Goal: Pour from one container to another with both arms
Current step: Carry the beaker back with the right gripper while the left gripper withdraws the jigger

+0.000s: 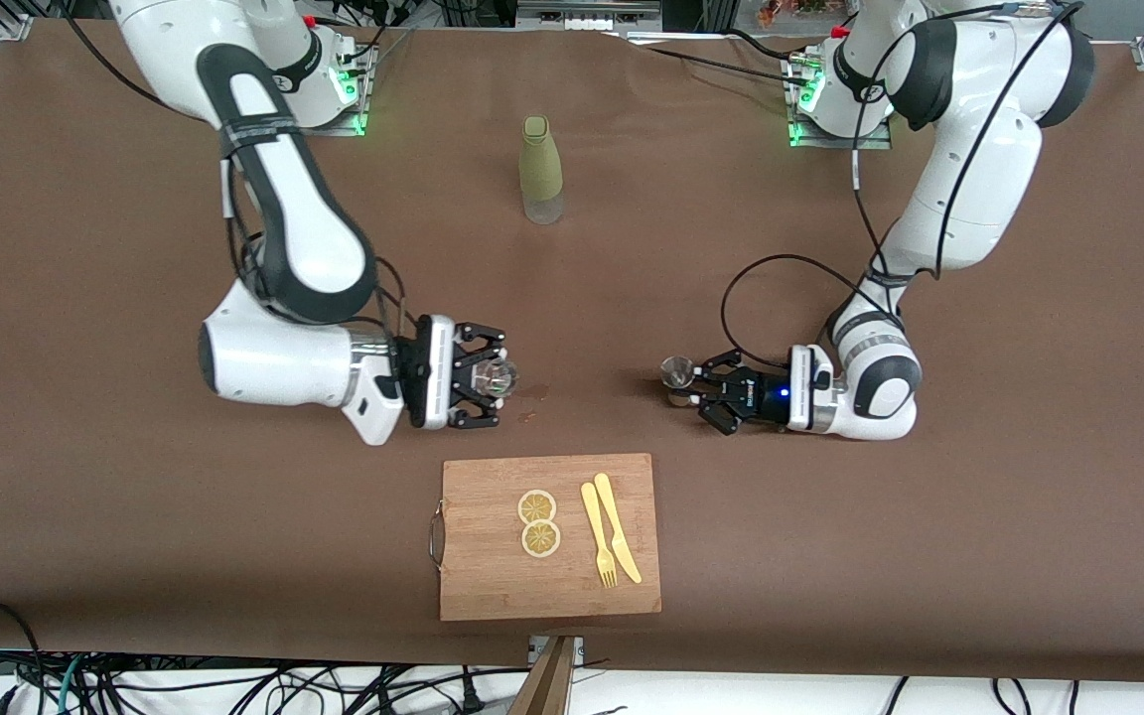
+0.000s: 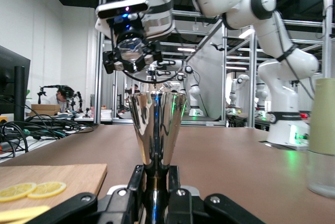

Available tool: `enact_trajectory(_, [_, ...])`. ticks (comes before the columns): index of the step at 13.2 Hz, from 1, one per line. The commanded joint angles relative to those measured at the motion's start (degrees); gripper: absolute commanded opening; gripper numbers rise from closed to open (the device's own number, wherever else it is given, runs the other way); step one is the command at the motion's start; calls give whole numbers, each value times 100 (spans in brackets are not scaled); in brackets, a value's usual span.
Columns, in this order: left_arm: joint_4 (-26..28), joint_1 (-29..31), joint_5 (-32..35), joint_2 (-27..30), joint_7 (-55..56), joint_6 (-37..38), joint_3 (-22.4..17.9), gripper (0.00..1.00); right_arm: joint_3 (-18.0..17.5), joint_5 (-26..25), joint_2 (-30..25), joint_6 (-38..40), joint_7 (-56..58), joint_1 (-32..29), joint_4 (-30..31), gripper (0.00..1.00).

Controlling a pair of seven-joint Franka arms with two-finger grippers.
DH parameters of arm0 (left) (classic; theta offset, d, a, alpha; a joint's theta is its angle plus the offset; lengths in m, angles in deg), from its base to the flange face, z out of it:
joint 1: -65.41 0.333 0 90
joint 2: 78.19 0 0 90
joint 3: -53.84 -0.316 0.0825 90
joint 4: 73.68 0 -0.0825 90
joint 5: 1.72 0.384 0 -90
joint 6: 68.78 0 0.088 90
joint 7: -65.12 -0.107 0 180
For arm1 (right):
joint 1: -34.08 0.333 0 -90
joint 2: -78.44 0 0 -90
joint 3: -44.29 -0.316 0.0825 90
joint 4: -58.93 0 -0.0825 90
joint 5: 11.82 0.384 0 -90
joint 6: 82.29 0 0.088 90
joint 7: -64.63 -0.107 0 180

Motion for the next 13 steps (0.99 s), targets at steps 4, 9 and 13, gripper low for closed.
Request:
enact_trajectory(4, [144, 839, 1072, 296, -77, 652, -13, 0, -67, 260, 5, 993, 1382, -1112, 310, 1])
enact_trajectory(9, [144, 1111, 1607, 269, -226, 1373, -654, 0, -67, 312, 531, 1731, 2725, -2395, 442, 1])
enact_trajectory(13, [136, 1217, 1802, 226, -673, 1629, -1217, 0, -67, 330, 1015, 2434, 3807, -3064, 460, 1])
